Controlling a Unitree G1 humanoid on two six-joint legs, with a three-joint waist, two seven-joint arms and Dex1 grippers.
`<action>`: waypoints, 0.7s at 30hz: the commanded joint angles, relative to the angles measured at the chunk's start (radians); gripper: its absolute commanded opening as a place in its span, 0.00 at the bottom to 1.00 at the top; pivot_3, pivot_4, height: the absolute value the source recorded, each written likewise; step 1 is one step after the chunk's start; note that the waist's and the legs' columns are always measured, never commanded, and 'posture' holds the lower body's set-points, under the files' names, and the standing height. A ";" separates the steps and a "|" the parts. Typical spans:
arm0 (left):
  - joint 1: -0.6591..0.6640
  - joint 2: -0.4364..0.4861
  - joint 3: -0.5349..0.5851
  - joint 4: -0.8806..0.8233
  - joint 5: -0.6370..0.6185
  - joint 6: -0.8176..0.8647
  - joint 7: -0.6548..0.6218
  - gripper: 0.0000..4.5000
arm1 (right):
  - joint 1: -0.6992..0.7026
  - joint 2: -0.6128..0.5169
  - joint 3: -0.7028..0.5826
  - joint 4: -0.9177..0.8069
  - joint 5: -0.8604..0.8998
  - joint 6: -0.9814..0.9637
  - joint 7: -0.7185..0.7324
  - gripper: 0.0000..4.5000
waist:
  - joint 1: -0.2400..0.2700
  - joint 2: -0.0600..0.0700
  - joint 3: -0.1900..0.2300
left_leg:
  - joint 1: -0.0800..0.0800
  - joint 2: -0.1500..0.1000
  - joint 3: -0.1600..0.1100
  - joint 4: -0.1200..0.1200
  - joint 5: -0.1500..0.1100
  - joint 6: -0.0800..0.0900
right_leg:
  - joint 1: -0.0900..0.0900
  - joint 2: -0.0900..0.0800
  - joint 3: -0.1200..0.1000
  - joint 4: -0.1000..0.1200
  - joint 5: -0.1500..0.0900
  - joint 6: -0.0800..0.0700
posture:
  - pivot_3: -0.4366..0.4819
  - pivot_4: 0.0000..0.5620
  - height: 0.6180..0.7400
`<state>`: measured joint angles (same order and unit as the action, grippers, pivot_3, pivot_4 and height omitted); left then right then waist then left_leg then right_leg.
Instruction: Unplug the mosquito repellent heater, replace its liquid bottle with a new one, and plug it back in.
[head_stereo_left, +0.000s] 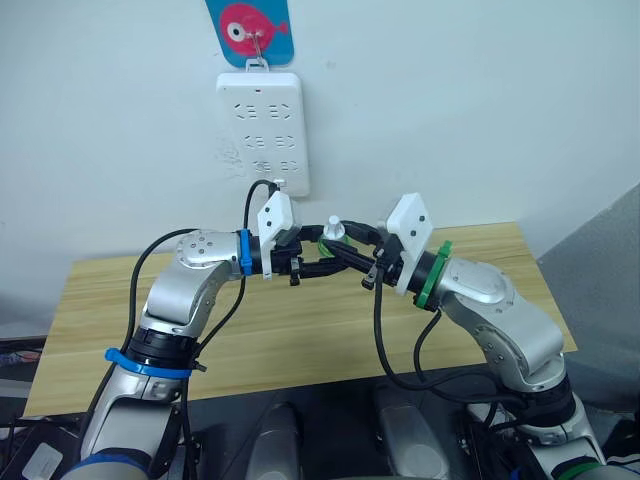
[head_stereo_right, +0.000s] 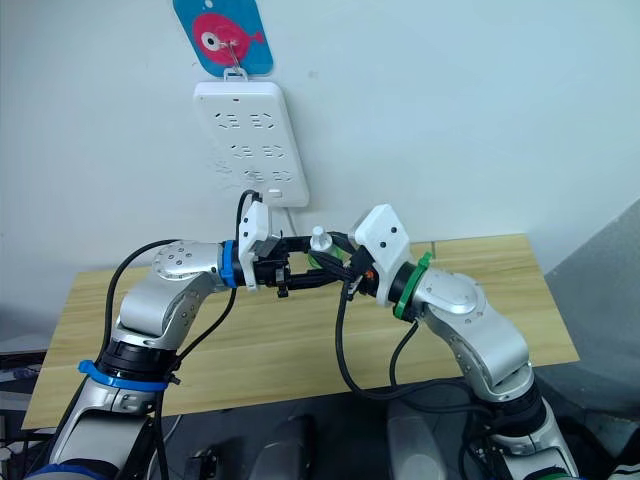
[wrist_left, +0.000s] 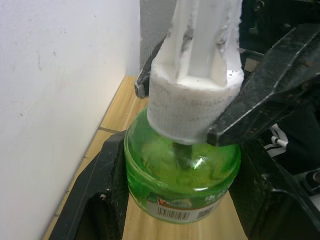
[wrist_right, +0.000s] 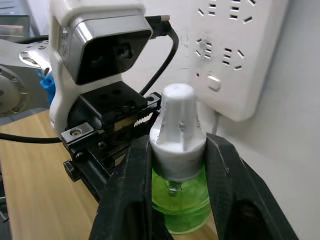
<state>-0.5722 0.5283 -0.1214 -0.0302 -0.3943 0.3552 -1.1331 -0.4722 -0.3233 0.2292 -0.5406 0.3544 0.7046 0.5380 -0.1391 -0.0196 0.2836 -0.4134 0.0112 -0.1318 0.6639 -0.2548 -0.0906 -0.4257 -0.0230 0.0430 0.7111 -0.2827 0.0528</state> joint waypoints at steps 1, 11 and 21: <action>0.007 0.031 0.000 -0.051 -0.037 -0.001 -0.073 0.52 | -0.107 -0.069 0.009 0.077 0.057 -0.127 0.246 0.24 | 0.000 0.000 0.000 | 0.000 0.000 0.000 0.000 0.000 0.000 | 0.000 0.000 0.000 0.000 0.000 0.000 | 0.29 0.36 0.88; 0.004 0.087 -0.014 -0.068 -0.056 0.001 -0.188 0.52 | -0.467 -0.168 0.093 0.562 0.067 -0.294 0.831 0.24 | 0.000 0.000 0.000 | 0.002 0.001 0.000 -0.001 0.000 0.000 | 0.002 0.000 -0.001 -0.002 0.000 0.000 | 0.32 0.35 0.88; 0.054 0.077 0.020 -0.097 -0.047 0.007 -0.092 0.52 | -0.280 -0.302 -0.124 0.336 0.132 -0.141 0.646 0.86 | 0.006 0.000 0.000 | 0.000 -0.001 -0.001 -0.001 0.001 -0.001 | 0.002 -0.001 -0.001 -0.004 0.000 0.000 | 0.32 0.35 0.88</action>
<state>-0.5167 0.6075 -0.1255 -0.0820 -0.4344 0.3712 -1.2455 -0.7788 -0.6249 0.1472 -0.0933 0.4398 0.5214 1.2267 -0.1329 -0.0196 0.2836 -0.4137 0.0108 -0.1330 0.6628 -0.2541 -0.0915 -0.4242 -0.0243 0.0414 0.7071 -0.2828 0.0527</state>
